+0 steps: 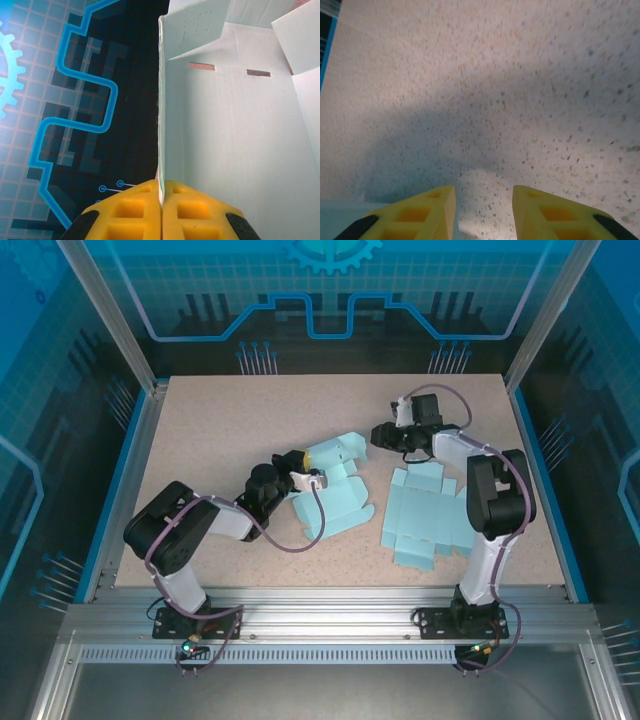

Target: Fold the paper box

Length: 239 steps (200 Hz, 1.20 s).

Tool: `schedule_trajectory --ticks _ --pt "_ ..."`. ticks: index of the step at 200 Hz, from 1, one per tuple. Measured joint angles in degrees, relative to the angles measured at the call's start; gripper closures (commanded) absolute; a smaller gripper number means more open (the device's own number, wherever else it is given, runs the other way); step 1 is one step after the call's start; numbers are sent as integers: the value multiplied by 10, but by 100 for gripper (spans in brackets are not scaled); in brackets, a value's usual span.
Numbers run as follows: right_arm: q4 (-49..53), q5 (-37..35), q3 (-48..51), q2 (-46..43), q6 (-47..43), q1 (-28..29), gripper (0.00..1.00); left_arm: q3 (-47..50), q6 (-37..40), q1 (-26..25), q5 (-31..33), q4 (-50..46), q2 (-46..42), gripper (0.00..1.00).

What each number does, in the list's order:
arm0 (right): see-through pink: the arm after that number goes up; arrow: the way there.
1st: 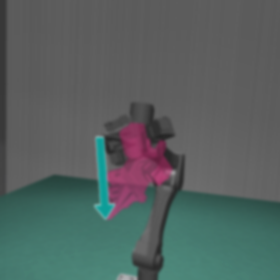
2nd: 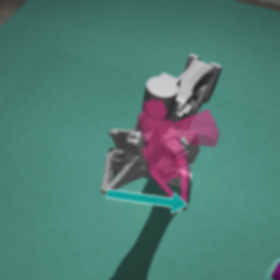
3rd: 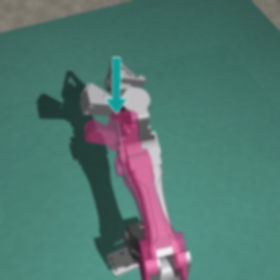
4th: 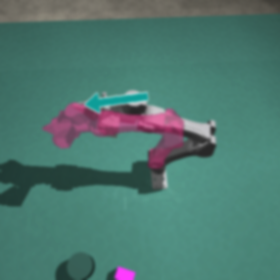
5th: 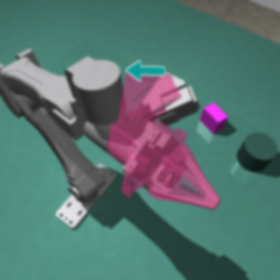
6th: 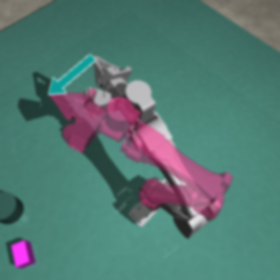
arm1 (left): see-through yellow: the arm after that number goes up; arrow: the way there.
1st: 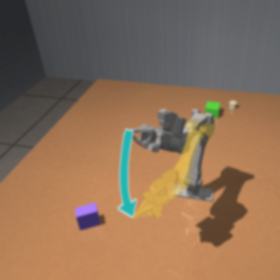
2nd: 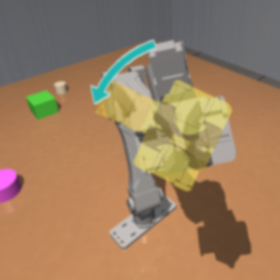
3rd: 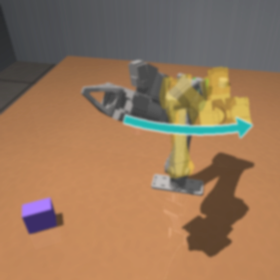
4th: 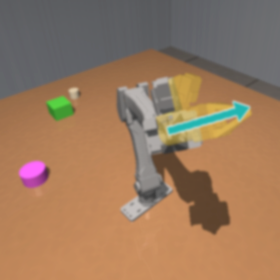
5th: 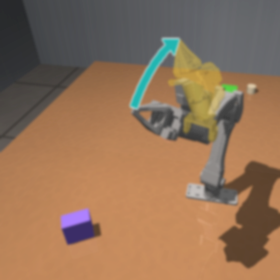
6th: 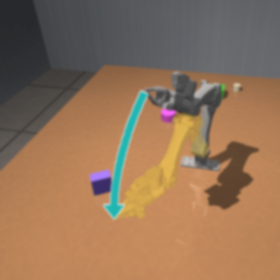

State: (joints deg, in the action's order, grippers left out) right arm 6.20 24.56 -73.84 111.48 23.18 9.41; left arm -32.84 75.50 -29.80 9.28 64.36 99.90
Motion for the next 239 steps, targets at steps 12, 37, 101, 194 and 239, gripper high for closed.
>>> schedule_trajectory --ticks 12,37,101,194,239 --pt "-2 9 5 2 -8 4 62 0 9 0 1 0 5 100" --pt "-9 28 15 1 -23 14 62 -1 25 0 5 -8 14 100" --pt "-37 70 52 1 -56 28 60 -24 46 0 9 -36 15 100" --pt "-97 145 73 8 -76 29 60 -31 41 3 15 -39 27 100" --pt "-131 177 73 31 -77 30 60 -37 42 9 15 -27 51 100"
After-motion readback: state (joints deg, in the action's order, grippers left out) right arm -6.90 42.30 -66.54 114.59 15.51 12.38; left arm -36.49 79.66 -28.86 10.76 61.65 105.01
